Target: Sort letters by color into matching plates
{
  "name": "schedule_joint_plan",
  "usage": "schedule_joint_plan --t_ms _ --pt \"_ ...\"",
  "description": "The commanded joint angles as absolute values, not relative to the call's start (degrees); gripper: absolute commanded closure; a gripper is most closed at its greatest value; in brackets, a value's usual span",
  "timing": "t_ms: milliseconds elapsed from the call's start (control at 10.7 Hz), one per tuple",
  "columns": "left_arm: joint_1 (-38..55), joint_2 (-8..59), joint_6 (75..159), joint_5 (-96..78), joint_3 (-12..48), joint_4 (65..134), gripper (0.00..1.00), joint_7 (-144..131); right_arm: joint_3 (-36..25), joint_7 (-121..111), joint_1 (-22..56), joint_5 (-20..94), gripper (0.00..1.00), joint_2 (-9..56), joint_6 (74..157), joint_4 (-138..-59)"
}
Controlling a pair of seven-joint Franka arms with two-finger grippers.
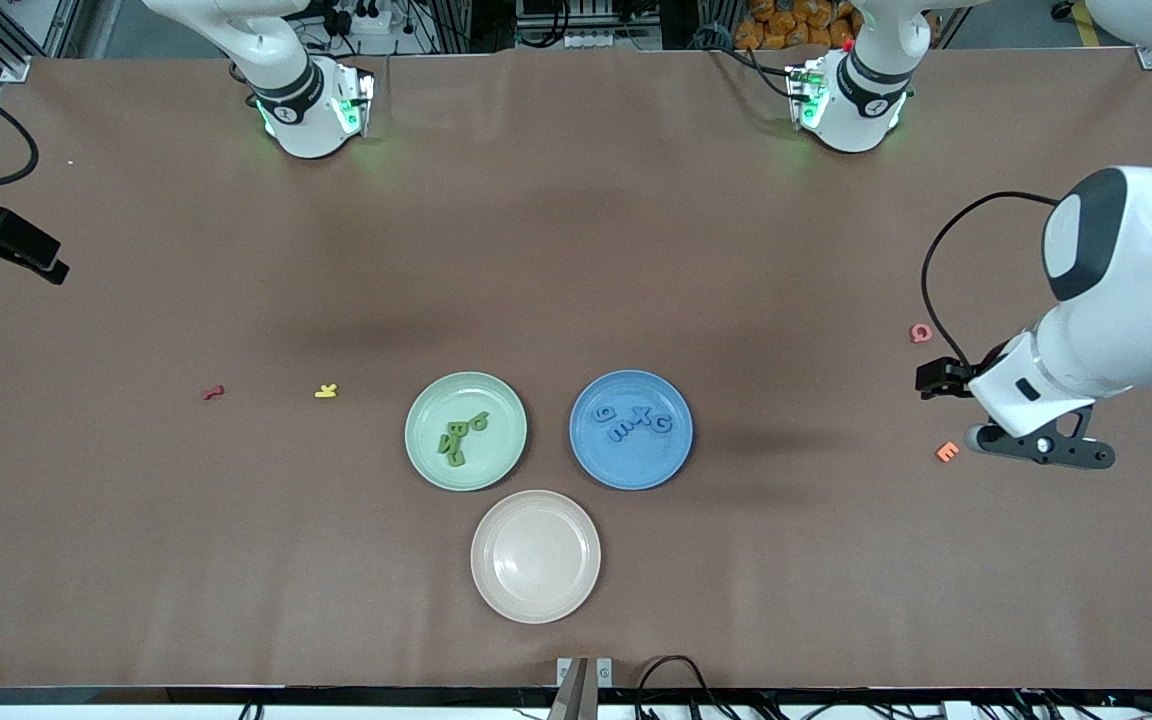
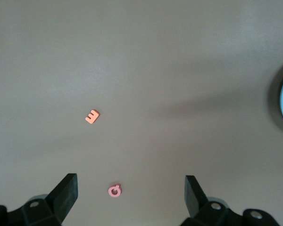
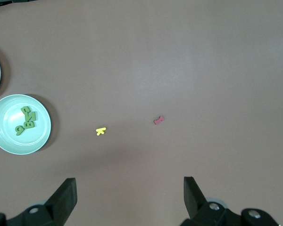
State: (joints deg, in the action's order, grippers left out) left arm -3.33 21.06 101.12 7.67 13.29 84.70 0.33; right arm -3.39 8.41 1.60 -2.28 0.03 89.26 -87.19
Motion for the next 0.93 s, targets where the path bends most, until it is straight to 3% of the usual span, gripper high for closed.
schedule_joint_plan --t_ms 0,373,838 --pt "-4.2 19.2 92.9 6.9 13.7 79.5 0.00 0.6 -3.4 9.1 1.2 -1.8 0.00 2.1 88.8 -85.1" --pt "-6.2 12.3 90.2 6.9 12.2 78.4 0.00 -2.5 -3.4 9.1 1.2 -1.7 0.00 4.6 88.7 -82.9" --pt "-8.3 10.2 90.2 6.7 11.8 78.2 0.00 -2.3 -3.5 8.8 1.2 -1.8 0.00 5.1 89.6 -82.4"
